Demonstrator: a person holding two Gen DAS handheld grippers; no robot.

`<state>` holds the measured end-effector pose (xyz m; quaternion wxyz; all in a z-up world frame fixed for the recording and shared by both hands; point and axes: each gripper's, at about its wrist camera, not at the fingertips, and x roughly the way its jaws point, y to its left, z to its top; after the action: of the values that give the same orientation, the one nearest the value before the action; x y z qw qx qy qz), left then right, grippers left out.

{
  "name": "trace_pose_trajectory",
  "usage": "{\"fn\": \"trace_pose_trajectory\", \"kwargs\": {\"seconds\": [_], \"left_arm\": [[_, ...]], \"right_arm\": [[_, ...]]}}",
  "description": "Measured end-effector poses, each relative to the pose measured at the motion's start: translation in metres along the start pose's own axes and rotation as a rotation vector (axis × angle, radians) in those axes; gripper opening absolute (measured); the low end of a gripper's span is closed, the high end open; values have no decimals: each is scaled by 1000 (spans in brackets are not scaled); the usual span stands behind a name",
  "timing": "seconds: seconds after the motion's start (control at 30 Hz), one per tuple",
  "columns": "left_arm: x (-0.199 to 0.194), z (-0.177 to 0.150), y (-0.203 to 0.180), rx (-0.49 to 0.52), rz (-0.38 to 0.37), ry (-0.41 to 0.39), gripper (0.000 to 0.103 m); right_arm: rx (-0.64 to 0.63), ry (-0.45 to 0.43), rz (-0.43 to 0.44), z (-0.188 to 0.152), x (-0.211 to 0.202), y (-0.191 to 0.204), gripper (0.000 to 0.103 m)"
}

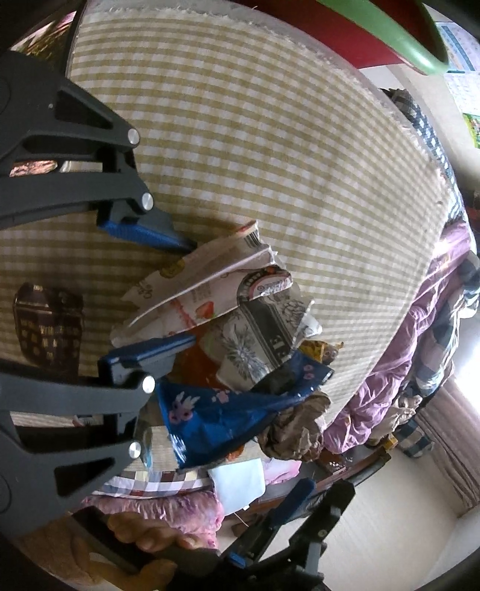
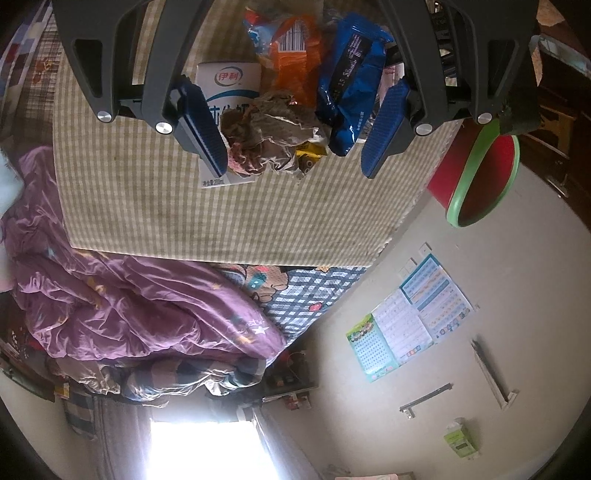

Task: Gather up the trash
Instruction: 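Grasp the white printed wrapper with the left tool while the right tool grasps crumpled brown paper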

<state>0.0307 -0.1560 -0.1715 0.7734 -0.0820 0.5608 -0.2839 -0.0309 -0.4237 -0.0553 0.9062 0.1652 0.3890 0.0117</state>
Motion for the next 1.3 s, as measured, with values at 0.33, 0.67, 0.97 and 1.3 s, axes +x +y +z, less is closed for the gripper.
{"fn": "trace_pose_trajectory", "kwargs": {"seconds": [0.33, 0.67, 0.97, 1.3], "left_arm": [[-25, 10, 17, -13, 107, -107, 35], [-44, 16, 18, 36, 232, -189, 35], [-55, 14, 17, 62, 265, -224, 35], [-67, 20, 15, 58, 282, -272, 35]], "right_arm": [[13, 3, -23, 4, -3, -11, 72], [66, 109, -18, -8, 22, -28, 72], [52, 129, -3, -7, 35, -25, 64], [26, 92, 9, -7, 24, -15, 32]]}}
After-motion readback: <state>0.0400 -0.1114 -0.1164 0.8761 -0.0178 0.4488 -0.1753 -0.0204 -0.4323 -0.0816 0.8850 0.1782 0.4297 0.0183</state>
